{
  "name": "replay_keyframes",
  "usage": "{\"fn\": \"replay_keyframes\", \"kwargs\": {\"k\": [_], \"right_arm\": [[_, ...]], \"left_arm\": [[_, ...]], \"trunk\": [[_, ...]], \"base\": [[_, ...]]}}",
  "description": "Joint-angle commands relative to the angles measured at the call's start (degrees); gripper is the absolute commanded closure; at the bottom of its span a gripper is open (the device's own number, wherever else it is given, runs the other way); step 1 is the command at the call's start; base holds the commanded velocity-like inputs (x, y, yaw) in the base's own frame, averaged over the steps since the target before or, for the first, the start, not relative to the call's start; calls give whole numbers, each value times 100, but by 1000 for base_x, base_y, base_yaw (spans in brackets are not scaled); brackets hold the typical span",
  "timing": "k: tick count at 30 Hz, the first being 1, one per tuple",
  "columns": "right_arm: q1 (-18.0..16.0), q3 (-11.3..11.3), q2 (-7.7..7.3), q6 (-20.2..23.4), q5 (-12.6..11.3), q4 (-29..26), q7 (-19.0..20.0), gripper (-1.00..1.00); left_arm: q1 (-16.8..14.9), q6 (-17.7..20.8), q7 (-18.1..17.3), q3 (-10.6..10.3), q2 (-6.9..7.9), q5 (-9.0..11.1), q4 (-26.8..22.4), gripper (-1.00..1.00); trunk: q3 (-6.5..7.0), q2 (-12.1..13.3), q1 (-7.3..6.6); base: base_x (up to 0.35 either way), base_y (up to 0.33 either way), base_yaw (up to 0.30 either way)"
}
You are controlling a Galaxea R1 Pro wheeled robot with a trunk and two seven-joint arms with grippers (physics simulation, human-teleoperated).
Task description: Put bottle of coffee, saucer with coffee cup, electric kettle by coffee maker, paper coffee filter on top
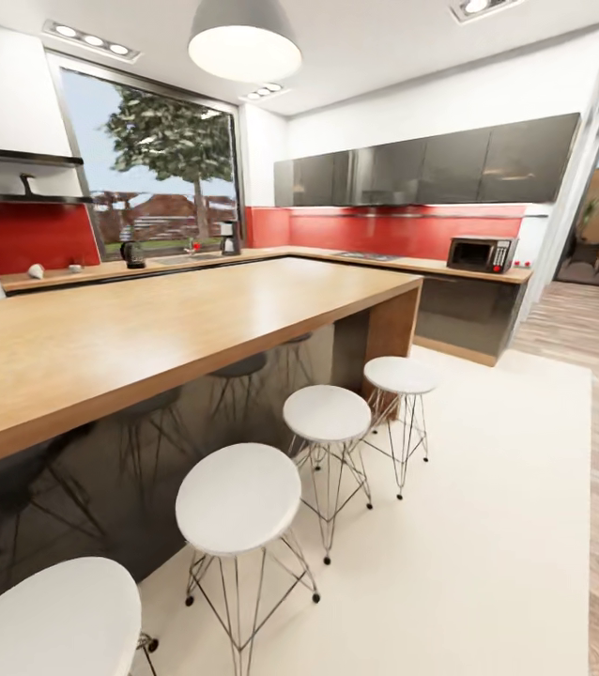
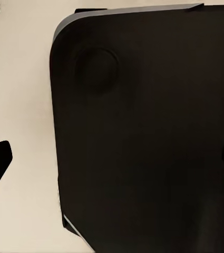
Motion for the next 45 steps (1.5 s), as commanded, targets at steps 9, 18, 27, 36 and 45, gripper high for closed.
{"fn": "replay_keyframes", "kwargs": {"k": [9, 18, 27, 36, 45], "right_arm": [[2, -4, 1, -9, -1, -8, 2, -100], [2, -4, 1, -11, -1, -7, 2, -100], [2, -4, 1, -13, -1, -5, 2, -100], [2, -4, -18, -19, 8, -63, -4, -100], [-4, 6, -297, -68, 44, -2183, -37, -100]], "left_arm": [[1, -15, -2, 7, 5, 27, -2, -100], [1, -15, -2, 7, 18, 41, -2, -100], [1, -15, -2, -7, 37, 41, -6, -100], [-72, -303, 66, -4, 149, 27, -20, -100], [-963, -390, 77, 7, 648, 40, -444, -100]], "trunk": [[-34, -2, 1], [-64, -2, 1], [-93, -2, 1], [-130, -2, 1], [-138, -2, 1]], "base": [[47, -263, -271], [7, -270, -271], [128, -260, -271], [235, -214, -246], [298, -172, -29]]}}
